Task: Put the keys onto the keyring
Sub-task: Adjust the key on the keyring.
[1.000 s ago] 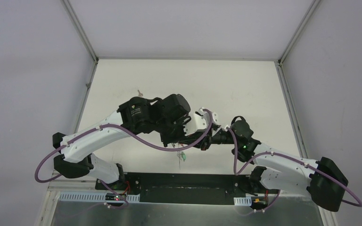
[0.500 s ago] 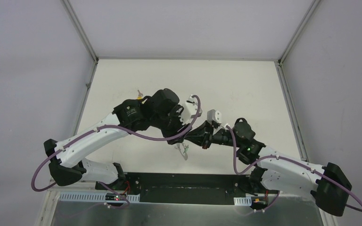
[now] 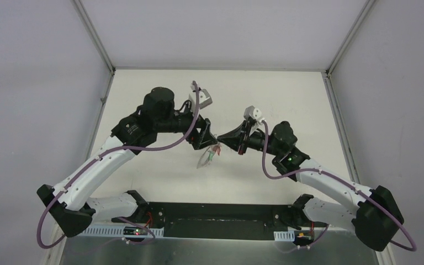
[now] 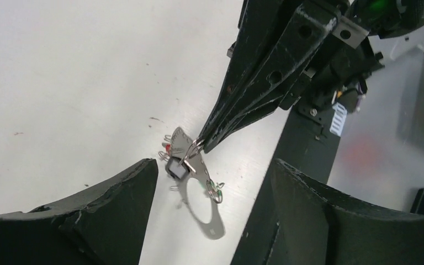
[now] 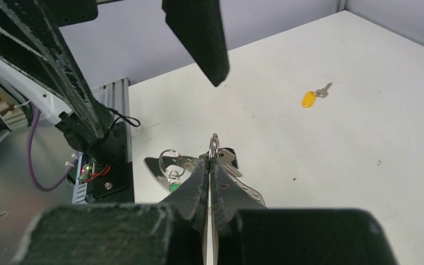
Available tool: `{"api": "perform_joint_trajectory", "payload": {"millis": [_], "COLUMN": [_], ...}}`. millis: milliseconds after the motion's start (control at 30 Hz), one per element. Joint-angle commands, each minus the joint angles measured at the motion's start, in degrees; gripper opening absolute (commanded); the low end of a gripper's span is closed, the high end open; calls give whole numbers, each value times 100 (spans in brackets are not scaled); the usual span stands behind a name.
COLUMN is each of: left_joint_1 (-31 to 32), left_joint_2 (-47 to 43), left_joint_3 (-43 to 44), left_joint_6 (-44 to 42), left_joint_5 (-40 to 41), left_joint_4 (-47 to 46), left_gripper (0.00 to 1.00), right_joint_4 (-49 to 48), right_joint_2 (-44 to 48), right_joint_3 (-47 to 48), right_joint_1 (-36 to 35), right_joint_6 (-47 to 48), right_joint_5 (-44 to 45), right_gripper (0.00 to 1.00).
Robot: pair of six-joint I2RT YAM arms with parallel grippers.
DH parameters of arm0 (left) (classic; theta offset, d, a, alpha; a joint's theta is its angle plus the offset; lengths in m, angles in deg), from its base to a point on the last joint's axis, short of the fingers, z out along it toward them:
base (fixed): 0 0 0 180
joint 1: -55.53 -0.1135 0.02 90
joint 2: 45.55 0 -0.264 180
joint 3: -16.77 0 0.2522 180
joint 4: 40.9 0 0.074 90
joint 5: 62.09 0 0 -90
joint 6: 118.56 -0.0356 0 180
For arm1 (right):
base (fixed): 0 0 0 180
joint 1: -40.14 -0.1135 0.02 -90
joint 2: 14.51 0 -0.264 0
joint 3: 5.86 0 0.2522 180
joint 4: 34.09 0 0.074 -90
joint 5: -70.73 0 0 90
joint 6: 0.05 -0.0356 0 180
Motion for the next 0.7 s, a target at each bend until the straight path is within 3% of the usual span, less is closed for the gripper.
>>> {"api": "perform_joint_trajectory", "payload": {"millis": [0,100,233,367,667], "left_joint_1": [-629,-1145,-1788,-1817,-1809], "left_joint_2": [-299,-409,-544,-835,-1111], "left_joint_3": [-499,-994,-1909,-2609,-3025], "left_joint_6": [479,868,1838,1581,411], "left_joint_5": [-763,-1240,-2167,-2599,-3151], "left_joint_4": [-1448,-2238,-4197,-5233,-5222], "left_gripper": [79,81,77,71,53], "right_joint_4": [-399,-412,-539,-614,-1461], "right_joint_2": [-290,-524,-690,-707,-1131], "right_joint_3": [625,848,1103,1240,1309], "right_joint_1": [594,902,1160,1251,1245], "right_joint_6": [-537,-727,-1060,-1277,-1976], "right_joint_5": [-854,-1425,-2012,-2316,-2762], "right_gripper": [0,0,0,0,0]}}
